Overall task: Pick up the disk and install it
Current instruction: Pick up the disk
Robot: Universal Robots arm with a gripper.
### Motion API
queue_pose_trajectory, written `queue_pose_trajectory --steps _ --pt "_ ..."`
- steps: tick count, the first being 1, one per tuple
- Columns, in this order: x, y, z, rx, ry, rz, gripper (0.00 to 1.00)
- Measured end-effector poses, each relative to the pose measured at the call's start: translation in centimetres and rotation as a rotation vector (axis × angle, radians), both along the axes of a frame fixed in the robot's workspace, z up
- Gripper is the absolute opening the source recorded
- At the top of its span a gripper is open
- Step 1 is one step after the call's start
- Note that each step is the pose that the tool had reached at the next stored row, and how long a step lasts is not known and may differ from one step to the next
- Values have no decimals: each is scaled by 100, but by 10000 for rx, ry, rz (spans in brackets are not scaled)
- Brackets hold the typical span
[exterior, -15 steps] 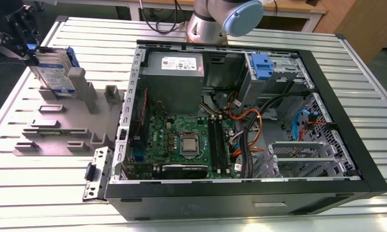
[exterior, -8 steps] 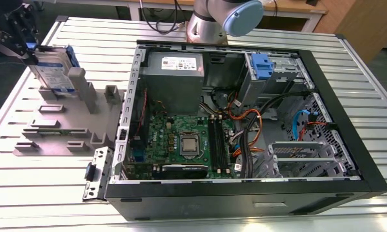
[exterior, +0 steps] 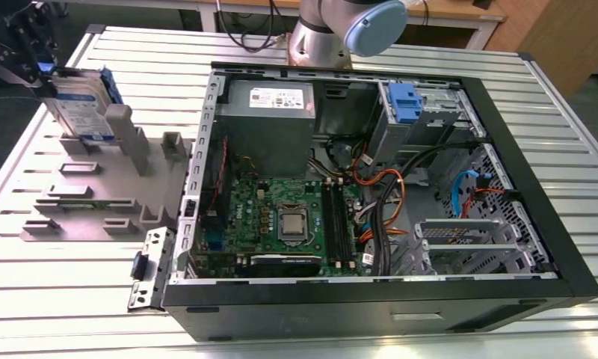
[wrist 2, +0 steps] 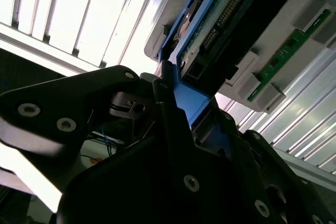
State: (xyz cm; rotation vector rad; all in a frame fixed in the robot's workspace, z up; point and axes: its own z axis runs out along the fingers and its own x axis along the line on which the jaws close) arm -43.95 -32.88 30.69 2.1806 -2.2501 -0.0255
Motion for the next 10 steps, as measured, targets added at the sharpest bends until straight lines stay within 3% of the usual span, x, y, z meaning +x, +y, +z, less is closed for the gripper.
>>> queue_pose_trajectory --steps 10 --pt "0 0 9 0 0 0 37"
